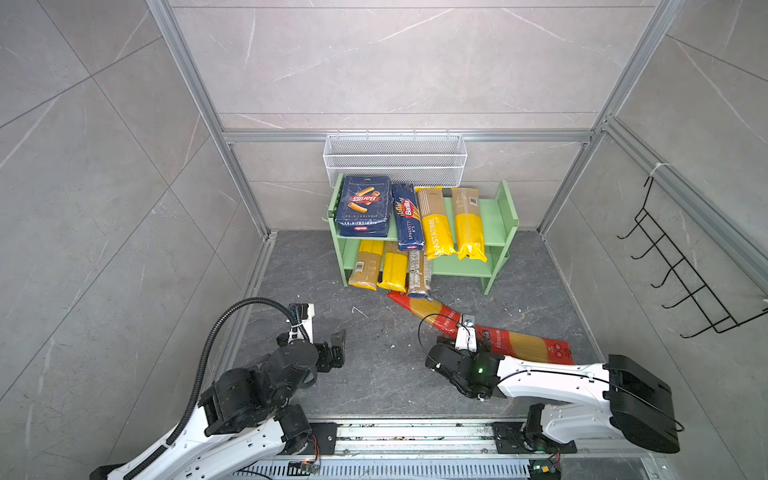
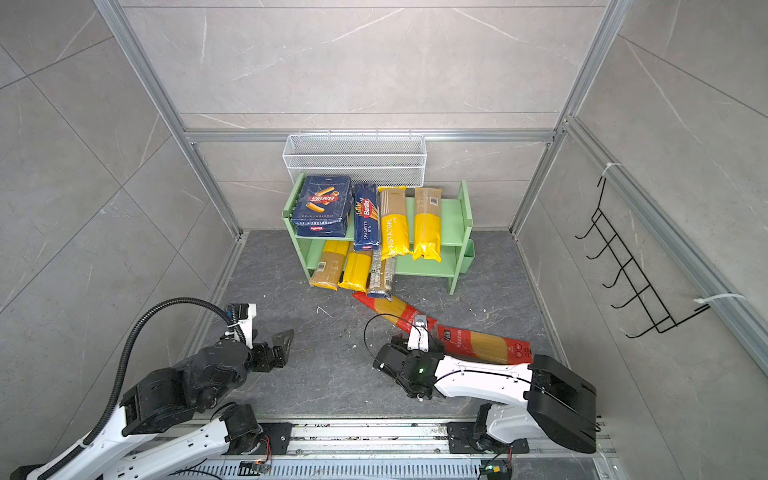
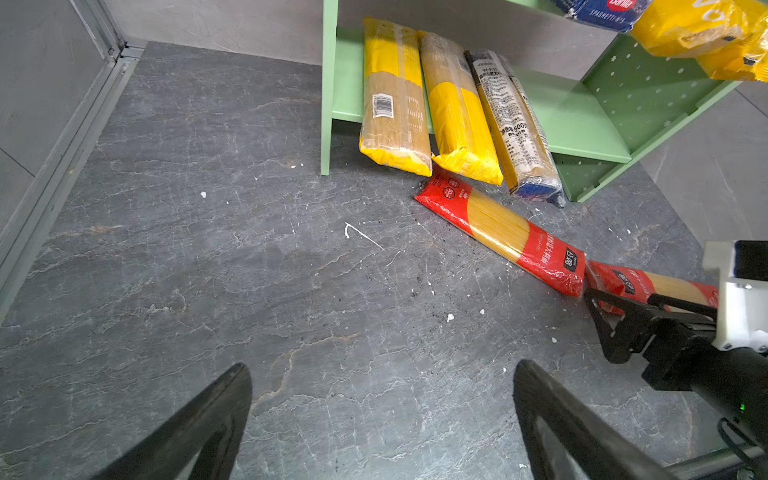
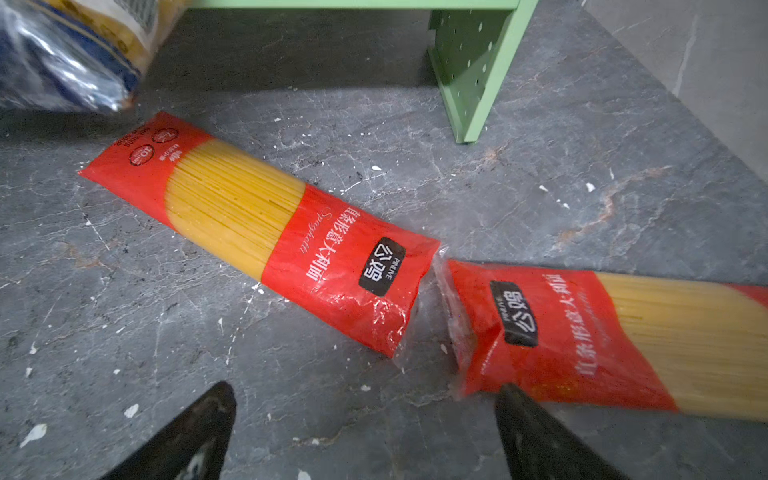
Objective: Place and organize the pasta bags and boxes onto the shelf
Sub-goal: 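Move the right gripper back to the red spaghetti bag on the floor, then grasp the red spaghetti bag's end with the right gripper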
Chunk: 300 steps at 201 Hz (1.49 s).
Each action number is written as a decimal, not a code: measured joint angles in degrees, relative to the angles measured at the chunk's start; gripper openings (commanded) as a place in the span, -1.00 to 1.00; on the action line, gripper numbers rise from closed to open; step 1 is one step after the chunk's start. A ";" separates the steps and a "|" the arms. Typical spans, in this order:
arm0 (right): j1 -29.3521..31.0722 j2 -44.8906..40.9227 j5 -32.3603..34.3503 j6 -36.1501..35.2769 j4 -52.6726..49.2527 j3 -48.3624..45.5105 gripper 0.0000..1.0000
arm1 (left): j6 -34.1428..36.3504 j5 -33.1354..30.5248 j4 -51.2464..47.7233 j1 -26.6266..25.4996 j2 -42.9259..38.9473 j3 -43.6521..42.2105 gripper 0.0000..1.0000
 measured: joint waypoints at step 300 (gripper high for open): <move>0.74 14.19 -24.81 -14.97 17.35 5.03 0.99 | -3.82 -0.04 1.25 0.00 -6.80 -5.44 0.99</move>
